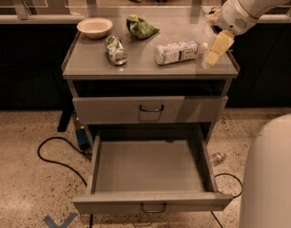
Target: Place blue plastic bottle into middle drawer
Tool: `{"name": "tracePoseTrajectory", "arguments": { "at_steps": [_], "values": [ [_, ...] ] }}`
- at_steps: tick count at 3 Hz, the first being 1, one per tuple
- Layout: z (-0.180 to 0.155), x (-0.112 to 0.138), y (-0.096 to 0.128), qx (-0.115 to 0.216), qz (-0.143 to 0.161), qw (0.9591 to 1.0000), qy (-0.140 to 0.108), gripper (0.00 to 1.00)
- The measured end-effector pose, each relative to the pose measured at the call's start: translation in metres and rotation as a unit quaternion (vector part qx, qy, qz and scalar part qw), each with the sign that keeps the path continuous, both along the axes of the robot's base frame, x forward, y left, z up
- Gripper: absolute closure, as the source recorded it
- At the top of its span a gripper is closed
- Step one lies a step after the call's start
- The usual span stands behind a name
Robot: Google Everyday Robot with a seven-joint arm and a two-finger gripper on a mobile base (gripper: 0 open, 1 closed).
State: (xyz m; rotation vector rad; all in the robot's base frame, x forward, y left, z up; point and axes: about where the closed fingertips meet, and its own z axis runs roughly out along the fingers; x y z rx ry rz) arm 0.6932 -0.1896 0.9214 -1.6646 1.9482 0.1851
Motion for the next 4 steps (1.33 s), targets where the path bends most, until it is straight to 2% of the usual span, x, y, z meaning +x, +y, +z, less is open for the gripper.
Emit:
{"name": "tracePoseTrajectory", "arguments": {
  "at_steps": [1, 2, 3, 4],
  "values": [
    [-0.019, 0.021, 0.033, -0.005, 0.055, 0.9984, 0.013, 0.00],
    [-0.029, 0.049, 0.086, -0.037, 0.115, 0.9927, 0.004, 0.00],
    [-0.018, 0.061, 0.094, -0.031, 0.111, 0.9930, -0.022, 0.00],
    [-0.018, 0.066, 0.095, -0.031, 0.106, 0.9934, -0.029, 0.00]
  ]
}}
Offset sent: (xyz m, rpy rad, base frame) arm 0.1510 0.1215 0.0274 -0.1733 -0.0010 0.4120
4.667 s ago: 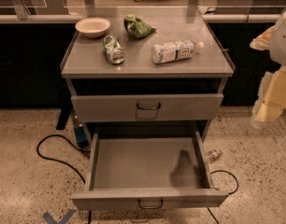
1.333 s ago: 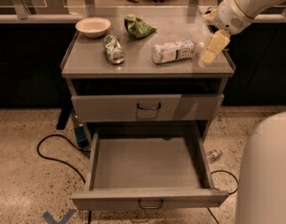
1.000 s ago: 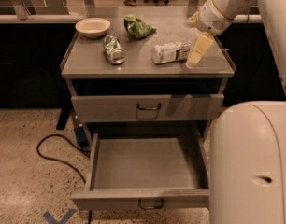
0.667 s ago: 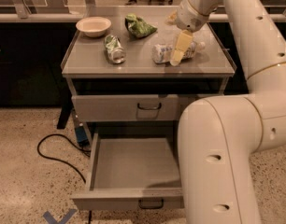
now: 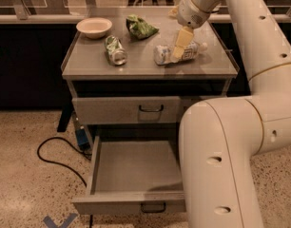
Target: Place blue plastic bottle into middle drawer
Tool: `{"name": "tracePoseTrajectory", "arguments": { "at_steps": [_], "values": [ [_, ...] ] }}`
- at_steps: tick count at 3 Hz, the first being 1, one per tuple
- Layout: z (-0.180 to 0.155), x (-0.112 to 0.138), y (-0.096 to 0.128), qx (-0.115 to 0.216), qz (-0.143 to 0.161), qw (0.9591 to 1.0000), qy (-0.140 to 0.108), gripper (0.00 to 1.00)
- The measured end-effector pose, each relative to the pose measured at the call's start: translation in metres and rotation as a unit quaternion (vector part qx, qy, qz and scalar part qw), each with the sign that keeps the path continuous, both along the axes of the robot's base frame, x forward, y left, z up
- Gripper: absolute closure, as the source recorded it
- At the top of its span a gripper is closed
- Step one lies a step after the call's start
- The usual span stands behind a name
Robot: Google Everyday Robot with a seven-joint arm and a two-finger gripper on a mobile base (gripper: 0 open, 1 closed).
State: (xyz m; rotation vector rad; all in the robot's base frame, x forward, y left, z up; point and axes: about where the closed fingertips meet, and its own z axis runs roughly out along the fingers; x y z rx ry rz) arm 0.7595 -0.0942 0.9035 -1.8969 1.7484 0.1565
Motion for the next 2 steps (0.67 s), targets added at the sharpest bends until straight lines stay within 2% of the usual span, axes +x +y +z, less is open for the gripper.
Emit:
{"name": "tracePoseTrajectory", "arguments": {
  "at_steps": [1, 2],
  "values": [
    [-0.0331, 0.0082, 0.0037, 0.020, 0.001, 0.9996, 0.021, 0.00],
    [-0.0370, 0.0141, 0.0061, 0.022, -0.004, 0.9996, 0.017, 0.00]
  ]
}}
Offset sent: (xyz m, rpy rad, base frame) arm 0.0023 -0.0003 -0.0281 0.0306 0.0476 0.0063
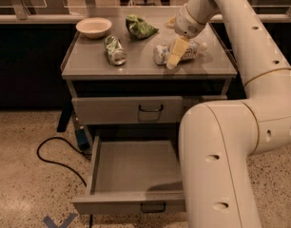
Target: Place blue plastic bottle into middle drawer
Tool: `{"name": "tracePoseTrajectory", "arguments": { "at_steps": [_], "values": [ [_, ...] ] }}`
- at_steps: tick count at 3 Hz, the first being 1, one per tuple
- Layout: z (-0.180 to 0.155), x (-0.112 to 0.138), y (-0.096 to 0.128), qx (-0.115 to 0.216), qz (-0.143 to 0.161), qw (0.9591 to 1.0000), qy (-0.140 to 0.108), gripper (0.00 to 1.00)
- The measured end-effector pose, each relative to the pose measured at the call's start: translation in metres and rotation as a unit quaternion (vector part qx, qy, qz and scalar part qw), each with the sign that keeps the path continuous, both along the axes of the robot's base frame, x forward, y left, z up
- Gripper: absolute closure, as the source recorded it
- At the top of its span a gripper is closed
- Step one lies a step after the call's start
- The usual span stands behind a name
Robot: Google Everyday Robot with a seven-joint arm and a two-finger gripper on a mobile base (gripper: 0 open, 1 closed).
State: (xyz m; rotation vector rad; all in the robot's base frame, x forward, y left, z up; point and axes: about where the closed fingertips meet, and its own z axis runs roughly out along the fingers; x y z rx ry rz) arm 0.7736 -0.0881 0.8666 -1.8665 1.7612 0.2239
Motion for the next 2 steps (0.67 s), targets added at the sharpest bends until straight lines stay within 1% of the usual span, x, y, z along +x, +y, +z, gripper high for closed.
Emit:
{"name": "tracePoseTrajectory", "arguments": {
  "at_steps": [1, 2],
  "values": [
    [-0.0317, 0.0056, 0.0032, 0.029, -0.002, 0.9993, 0.022, 0.00],
    [-0.0332, 0.0062, 0.0040, 0.030, -0.002, 0.9993, 0.023, 0.00]
  ]
}}
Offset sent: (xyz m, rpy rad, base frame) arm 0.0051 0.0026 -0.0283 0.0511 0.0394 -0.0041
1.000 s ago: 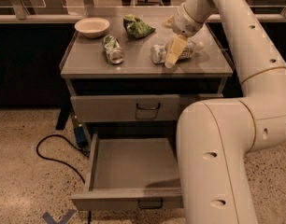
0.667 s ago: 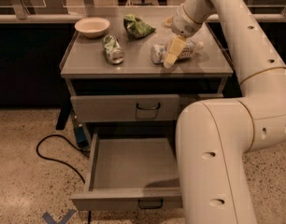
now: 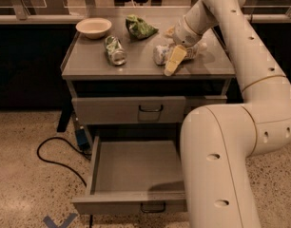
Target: Place blue plastic bottle into middle drawer
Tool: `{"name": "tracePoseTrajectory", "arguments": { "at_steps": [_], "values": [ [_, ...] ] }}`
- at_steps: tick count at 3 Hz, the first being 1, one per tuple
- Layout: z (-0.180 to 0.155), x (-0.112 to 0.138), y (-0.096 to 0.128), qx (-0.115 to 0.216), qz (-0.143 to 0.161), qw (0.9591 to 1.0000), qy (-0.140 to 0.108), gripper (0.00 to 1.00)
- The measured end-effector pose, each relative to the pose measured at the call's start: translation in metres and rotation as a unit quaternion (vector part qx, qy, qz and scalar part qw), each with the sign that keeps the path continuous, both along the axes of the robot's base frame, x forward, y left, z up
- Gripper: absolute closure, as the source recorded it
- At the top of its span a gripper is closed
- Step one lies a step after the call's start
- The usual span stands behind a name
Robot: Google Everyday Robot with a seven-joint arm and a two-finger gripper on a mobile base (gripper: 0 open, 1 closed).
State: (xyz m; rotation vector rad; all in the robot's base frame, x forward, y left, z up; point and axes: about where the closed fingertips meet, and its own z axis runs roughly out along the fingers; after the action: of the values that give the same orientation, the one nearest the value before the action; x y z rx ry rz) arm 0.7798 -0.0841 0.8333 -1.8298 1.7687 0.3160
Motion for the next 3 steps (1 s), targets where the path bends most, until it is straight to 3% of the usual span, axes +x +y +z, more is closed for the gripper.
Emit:
{"name": "tracePoseTrajectory", "arguments": {
  "at_steps": [1, 3],
  "values": [
    [0.0000, 0.0000, 0.0000, 0.000, 0.000, 1.0000, 0.000, 0.19],
    [0.0000, 0.0000, 0.0000, 0.000, 0.000, 1.0000, 0.000, 0.65]
  ]
}}
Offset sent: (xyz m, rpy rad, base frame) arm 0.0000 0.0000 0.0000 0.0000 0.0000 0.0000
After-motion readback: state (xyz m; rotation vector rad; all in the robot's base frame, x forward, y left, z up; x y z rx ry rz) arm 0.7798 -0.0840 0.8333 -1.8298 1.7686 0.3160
